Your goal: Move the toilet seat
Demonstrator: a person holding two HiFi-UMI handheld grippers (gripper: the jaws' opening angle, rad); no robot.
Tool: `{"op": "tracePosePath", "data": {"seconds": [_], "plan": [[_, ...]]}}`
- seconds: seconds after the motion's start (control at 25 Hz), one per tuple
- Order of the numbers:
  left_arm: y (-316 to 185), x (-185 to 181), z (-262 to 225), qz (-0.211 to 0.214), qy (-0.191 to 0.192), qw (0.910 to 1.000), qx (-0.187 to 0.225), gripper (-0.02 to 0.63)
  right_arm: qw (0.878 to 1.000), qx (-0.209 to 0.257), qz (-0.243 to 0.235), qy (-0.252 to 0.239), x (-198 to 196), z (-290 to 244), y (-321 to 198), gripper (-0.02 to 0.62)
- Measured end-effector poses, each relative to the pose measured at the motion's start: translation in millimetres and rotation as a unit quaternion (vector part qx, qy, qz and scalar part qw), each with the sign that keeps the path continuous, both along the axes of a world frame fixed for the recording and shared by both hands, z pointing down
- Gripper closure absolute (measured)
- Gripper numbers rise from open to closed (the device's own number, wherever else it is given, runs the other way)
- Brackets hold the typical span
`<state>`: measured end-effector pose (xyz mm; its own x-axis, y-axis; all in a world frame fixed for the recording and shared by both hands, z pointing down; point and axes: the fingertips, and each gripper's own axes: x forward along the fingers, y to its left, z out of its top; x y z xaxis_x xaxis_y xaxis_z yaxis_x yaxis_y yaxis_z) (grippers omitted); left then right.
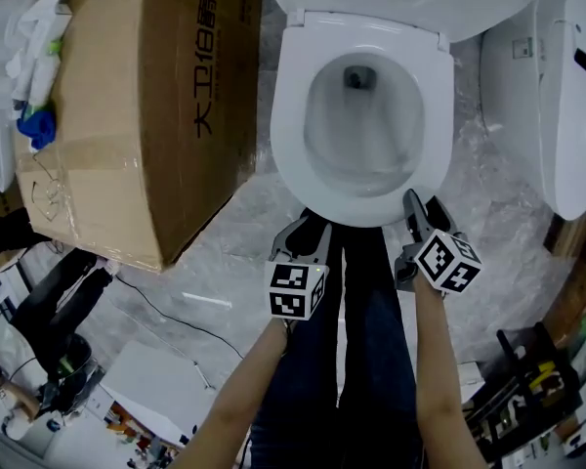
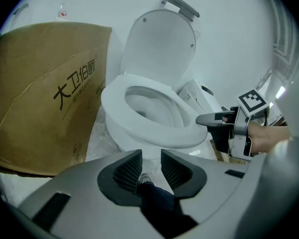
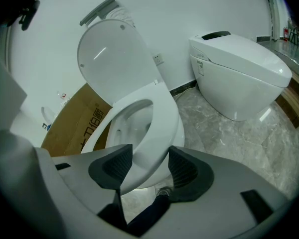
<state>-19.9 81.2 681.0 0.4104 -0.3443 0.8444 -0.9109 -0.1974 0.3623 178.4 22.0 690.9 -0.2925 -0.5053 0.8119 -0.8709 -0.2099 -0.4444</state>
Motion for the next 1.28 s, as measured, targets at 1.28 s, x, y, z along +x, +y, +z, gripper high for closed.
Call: {"op": "tracePosePath", "data": {"seconds": [1.28], "plan": [[-46,18,-90,0.05,-0.013,0.9959,0.074,0.517,0.999,0.029,0.038,-0.014,5,-91,-36,0.357]]}}
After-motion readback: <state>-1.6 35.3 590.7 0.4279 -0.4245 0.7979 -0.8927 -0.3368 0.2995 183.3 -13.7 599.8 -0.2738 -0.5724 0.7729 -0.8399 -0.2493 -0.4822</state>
